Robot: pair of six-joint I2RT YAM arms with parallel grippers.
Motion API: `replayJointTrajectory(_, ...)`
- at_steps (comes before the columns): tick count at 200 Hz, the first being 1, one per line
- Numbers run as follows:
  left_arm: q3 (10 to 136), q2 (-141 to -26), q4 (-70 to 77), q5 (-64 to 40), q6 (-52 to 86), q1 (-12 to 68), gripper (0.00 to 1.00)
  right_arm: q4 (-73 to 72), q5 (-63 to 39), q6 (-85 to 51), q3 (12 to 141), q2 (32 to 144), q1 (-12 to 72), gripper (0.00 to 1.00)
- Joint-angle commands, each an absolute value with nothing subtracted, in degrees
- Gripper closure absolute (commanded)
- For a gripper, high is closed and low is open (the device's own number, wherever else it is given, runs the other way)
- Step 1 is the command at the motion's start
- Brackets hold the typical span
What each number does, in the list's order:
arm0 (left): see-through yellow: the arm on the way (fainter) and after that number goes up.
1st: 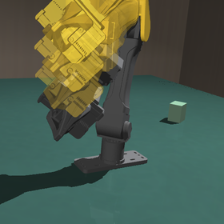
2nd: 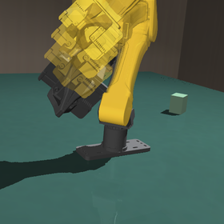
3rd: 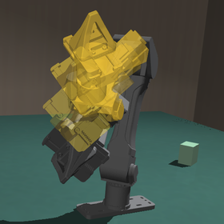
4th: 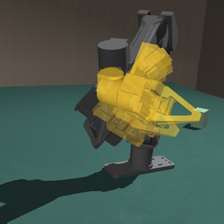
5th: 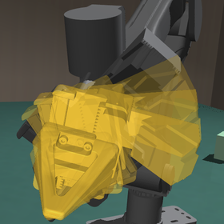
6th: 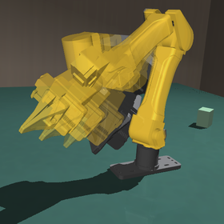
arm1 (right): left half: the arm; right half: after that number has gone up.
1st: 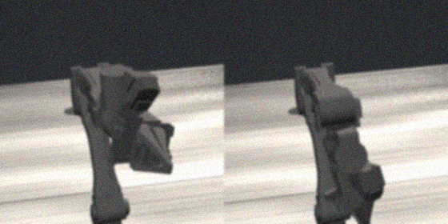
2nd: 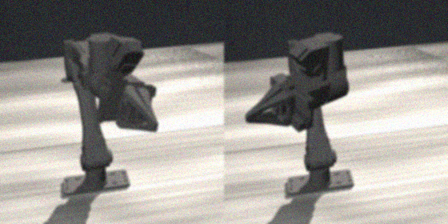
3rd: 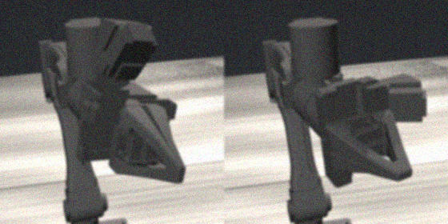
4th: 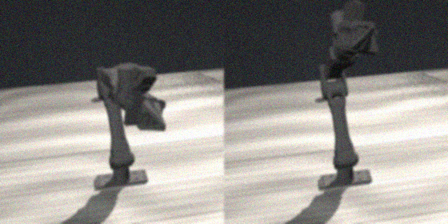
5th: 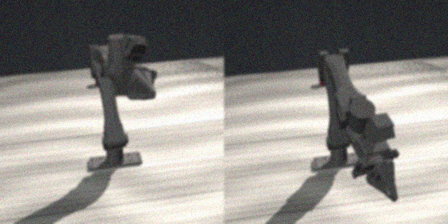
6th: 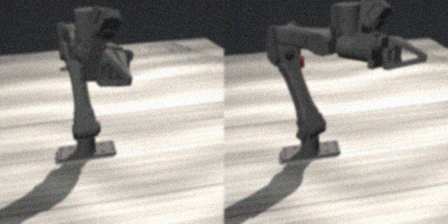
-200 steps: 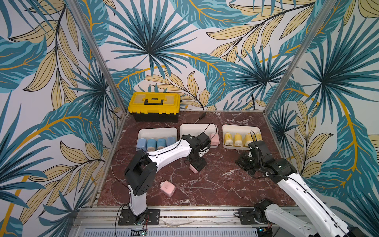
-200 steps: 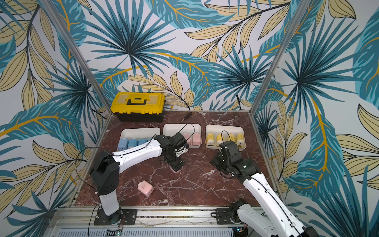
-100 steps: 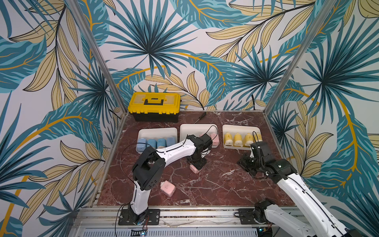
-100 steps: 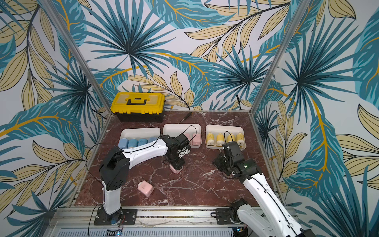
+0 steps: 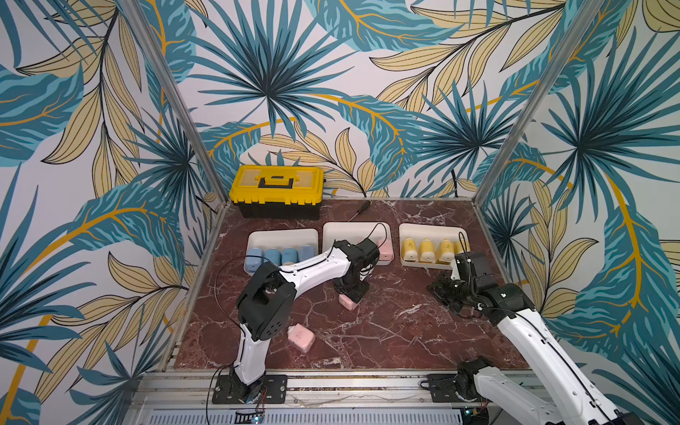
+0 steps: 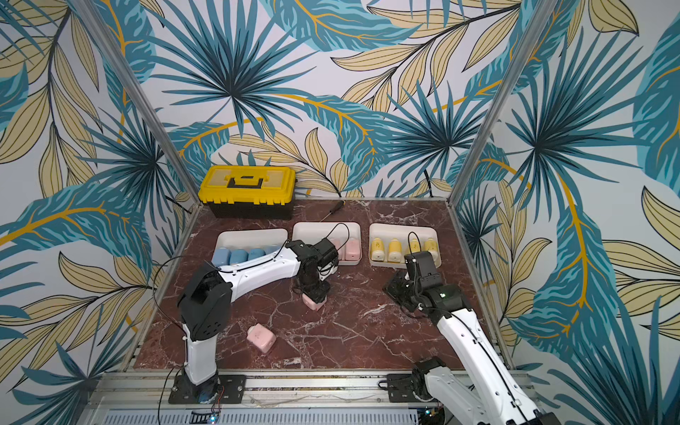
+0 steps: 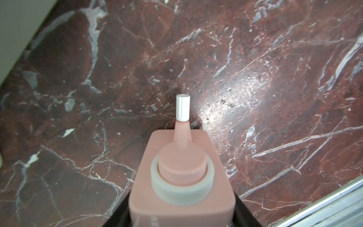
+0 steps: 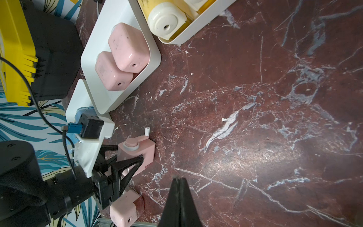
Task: Place the pencil sharpeners by color into the storage box
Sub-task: Pick up the pencil sharpener from the center of the board, then place the pencil sharpener in the storage box.
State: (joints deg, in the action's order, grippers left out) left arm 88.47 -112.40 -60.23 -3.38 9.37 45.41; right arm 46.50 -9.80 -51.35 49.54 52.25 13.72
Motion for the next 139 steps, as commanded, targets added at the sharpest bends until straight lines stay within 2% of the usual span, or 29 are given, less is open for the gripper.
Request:
replayJointTrajectory(1, 91.76, -108.96, -64.20, -1.61, 10.99, 43.61, 0.59, 46.00, -10.90, -49.42, 48.82, 52.81, 13.12, 0.95)
replayJointTrajectory(57, 101.89, -109.07, -70.24, 1.04, 10.33, 38.65, 0.57, 45.63, -11.85, -48.03, 50.03, 55.22, 12.57, 0.95)
replayJointTrajectory(139, 125.36, -123.82, -75.59, -1.09, 13.04, 27.47, 0.60, 45.18, -11.95, -47.81, 49.96, 57.01, 12.13, 0.95)
